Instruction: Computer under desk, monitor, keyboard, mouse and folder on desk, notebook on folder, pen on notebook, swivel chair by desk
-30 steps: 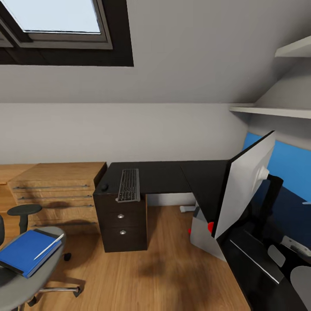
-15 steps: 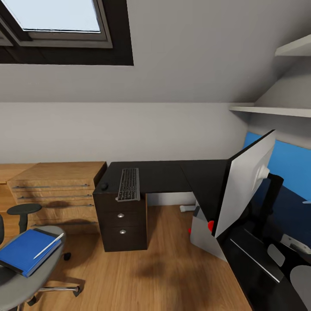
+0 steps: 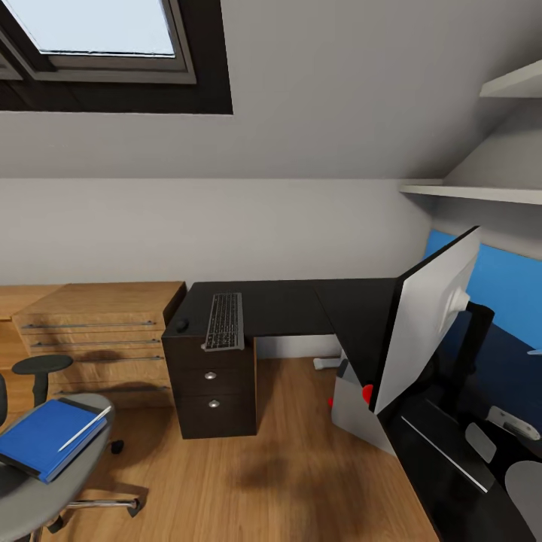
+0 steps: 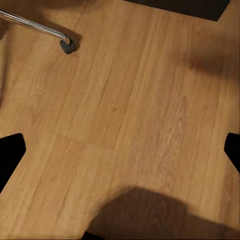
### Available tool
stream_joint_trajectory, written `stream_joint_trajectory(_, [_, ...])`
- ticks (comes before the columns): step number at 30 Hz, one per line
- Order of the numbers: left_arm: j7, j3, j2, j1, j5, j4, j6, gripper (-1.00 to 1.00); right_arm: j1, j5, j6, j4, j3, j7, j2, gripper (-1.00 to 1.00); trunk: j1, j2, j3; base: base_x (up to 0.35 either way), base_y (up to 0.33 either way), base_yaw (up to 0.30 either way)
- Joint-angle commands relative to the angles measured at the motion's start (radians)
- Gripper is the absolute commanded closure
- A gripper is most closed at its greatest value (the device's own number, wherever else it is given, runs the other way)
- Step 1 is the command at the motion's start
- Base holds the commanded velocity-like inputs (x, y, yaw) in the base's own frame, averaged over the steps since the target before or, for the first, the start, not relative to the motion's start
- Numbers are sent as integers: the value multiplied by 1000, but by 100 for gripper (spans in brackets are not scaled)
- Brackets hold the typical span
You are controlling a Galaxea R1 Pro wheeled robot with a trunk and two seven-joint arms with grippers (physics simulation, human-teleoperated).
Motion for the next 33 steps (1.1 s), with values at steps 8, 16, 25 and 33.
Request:
stream_joint_trajectory(8, [0, 1, 0, 0, 8, 4, 4, -100, 1, -32, 9, 29, -10, -3, 0, -100, 0, 0, -1, -111, 98, 0])
stream_joint_trajectory(16, [0, 1, 0, 0, 8, 6, 4, -100, 1, -32, 9, 29, -9, -3, 0, -100, 0, 0, -1, -34, 29, 0])
stream_joint_trajectory(25, [0, 1, 0, 0, 8, 6, 4, -100, 1, -32, 7, 29, -9, -3, 0, -100, 0, 0, -1, -142, 76, 0])
stream_joint_trajectory(33, [0, 1, 0, 0, 8, 6, 4, -100, 1, -32, 6, 29, -9, -3, 0, -100, 0, 0, -1, -69, 35, 0])
